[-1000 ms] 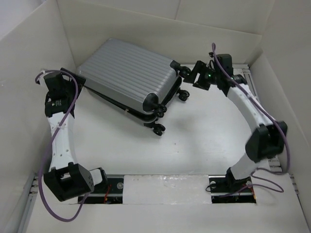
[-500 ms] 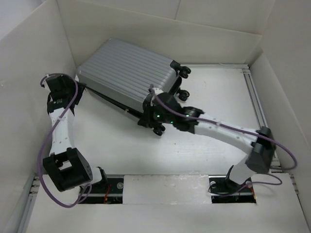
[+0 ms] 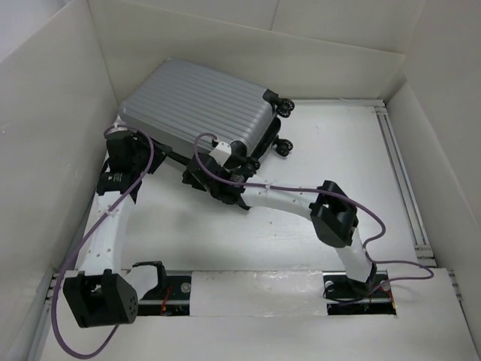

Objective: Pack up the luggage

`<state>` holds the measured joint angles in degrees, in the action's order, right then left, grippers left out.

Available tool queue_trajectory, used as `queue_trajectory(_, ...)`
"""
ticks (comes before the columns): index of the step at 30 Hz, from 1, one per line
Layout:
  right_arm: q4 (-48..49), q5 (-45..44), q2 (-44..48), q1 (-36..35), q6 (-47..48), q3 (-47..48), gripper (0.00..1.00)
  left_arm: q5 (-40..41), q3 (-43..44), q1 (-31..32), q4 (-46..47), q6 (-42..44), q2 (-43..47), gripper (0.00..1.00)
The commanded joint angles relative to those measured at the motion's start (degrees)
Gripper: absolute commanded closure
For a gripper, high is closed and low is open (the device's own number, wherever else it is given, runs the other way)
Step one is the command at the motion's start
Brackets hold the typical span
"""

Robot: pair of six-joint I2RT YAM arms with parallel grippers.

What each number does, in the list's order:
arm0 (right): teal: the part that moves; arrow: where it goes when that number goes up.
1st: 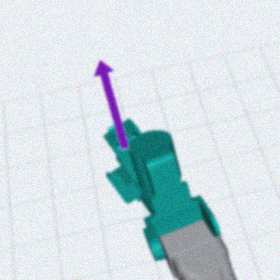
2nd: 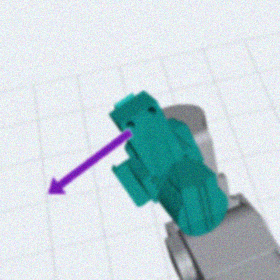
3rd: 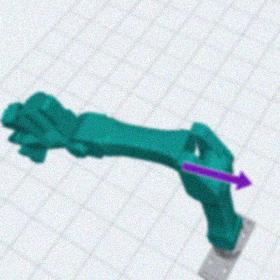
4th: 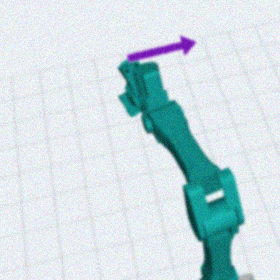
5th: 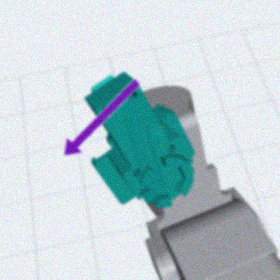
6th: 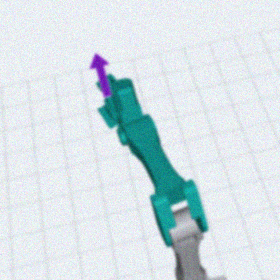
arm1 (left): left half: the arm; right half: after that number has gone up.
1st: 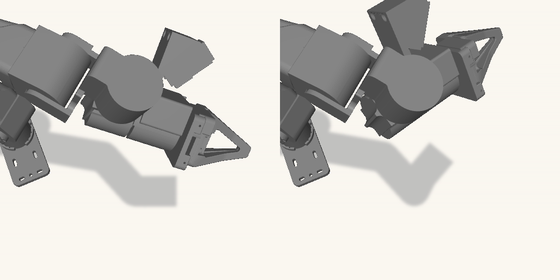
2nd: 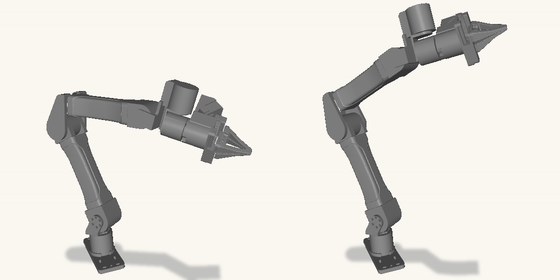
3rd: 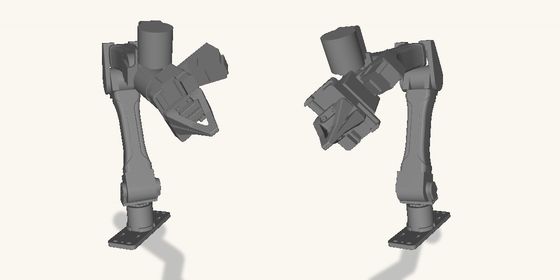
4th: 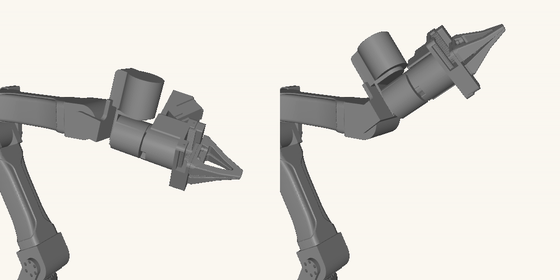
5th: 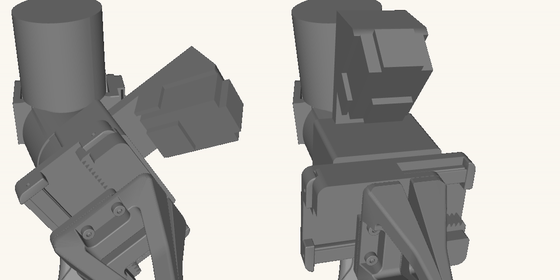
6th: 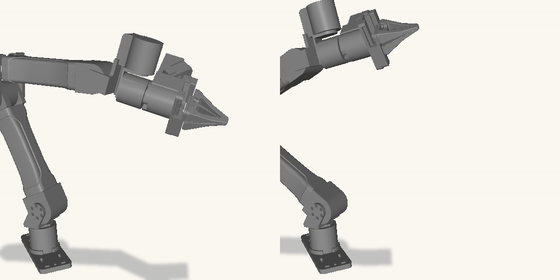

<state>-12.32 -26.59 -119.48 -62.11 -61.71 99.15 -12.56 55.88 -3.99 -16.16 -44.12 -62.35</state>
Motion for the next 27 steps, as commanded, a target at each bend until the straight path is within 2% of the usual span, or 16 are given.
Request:
queue_trajectory(1,4.22,-6.37,-4.34,0.76,-6.31,3.58,0.46,3.41,0.46,3.53,-1.41,1.84,2.31,0.63)
queue_trajectory(3,5.46,-7.76,-5.93,0.76,-8.41,4.9,0.48,3.42,1.68,4.07,-1.94,2.45,2.84,0.64)
queue_trajectory(4,5.46,-7.78,-7.59,0.76,-9.55,4.91,0.54,4.2,2.21,4.08,-2.46,2.46,2.84,0.65)
queue_trajectory(5,4.76,-8.3,-8.22,0.76,-12.7,5.6,0.56,6.03,3.78,4.08,-3.69,3.24,3.37,0.65)
queue_trajectory(8,1.09,-13.46,-9.63,0.76,-17.8,7.63,0.62,9.56,6.95,4.69,-6.24,3.25,3.37,0.72)
queue_trajectory(10,-0.51,-15.84,-10.94,0.76,-19.4,9.55,0.62,10.1,8.1,4.69,-7.13,2.46,3.37,0.73)
queue_trajectory(15,-8.31,-16.57,-14.11,-0.2,-26.59,12.73,0.54,8.69,7.59,4.69,-7.13,2.46,4.51,0.73)
queue_trajectory(17,-8.87,-17.87,-12.19,-1.69,-27.14,8.81,0.6,8.69,6.97,4.69,-7.13,2.46,4.51,0.73)
queue_trajectory(18,-8.17,-18.49,-9.48,-2.4,-27.14,7.21,0.76,8.69,6.96,4.69,-7.13,2.46,5.3,0.73)
queue_trajectory(20,-8.59,-20.85,-6.83,-3.8,-23.55,4.83,0.81,7.56,5.83,4.69,-4.94,3.76,5.31,0.73)
queue_trajectory(22,-11.75,-21.84,-2.54,-3.81,-23.54,1.76,0.92,7.55,6.52,3.47,-4.4,4.73,3.13,0.71)
queue_trajectory(24,-13.35,-18.97,1.33,-2.5,-22.67,-5.15,0.93,5.7,8.02,0.75,-4.4,5.27,2.32,0.68)
queue_trajectory(27,-6.42,-14.47,11.44,-1.44,-15.92,-14.75,0.95,2.99,6.09,-4.43,1.03,4.4,3.1,0.56)
